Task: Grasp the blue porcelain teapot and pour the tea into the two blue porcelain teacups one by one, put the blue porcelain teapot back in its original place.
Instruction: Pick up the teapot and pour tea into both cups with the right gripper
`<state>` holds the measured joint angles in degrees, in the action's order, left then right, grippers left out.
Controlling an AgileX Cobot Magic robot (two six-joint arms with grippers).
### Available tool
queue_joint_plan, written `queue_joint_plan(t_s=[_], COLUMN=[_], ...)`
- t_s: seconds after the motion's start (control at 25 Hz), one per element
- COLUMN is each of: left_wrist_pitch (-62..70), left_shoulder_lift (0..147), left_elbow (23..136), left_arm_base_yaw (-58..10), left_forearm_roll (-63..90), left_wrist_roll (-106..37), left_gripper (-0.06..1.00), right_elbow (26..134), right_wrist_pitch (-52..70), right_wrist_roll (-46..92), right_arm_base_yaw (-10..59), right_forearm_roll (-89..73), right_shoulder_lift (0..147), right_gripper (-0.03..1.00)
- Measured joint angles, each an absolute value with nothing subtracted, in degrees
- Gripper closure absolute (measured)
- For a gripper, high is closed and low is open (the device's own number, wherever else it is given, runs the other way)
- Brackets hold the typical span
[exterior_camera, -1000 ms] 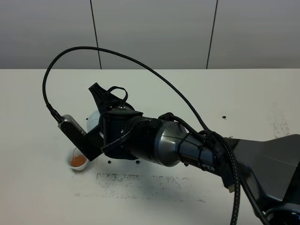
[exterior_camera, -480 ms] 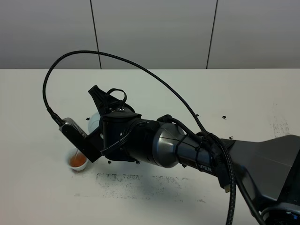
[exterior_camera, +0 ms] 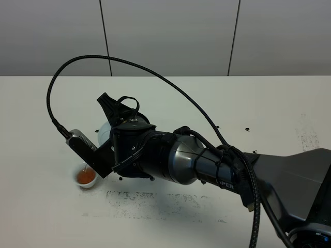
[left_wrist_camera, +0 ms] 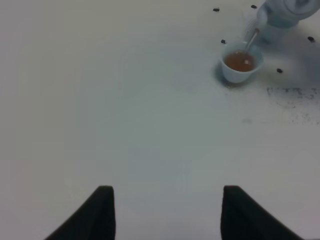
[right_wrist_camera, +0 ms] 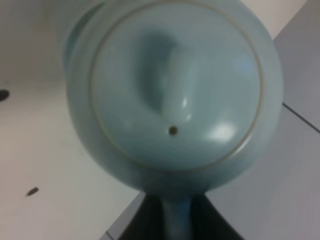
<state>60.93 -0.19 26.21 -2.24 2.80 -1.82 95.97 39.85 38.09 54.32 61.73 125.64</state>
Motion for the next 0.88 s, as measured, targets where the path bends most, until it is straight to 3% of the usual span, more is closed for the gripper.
queue_joint_plan(t_s=[0.48,0.88], left_wrist_pitch=[60.93,60.93], left_shoulder_lift=[-0.19,-0.19], left_elbow=[26.21,26.21], left_arm_base_yaw=[-2.24,-2.24], left_forearm_roll=[2.80,2.80], left_wrist_roll=[-1.82,-1.82], left_gripper=[0.49,0.49], right_elbow=[95.97,95.97], right_wrist_pitch=[39.85,41.21], right_wrist_roll=[38.06,35.65], right_arm_base_yaw=[54.23,52.97], right_forearm_roll=[61.19,48.57], right_shoulder_lift=[125.64,124.60], right_gripper=[0.92,0.92])
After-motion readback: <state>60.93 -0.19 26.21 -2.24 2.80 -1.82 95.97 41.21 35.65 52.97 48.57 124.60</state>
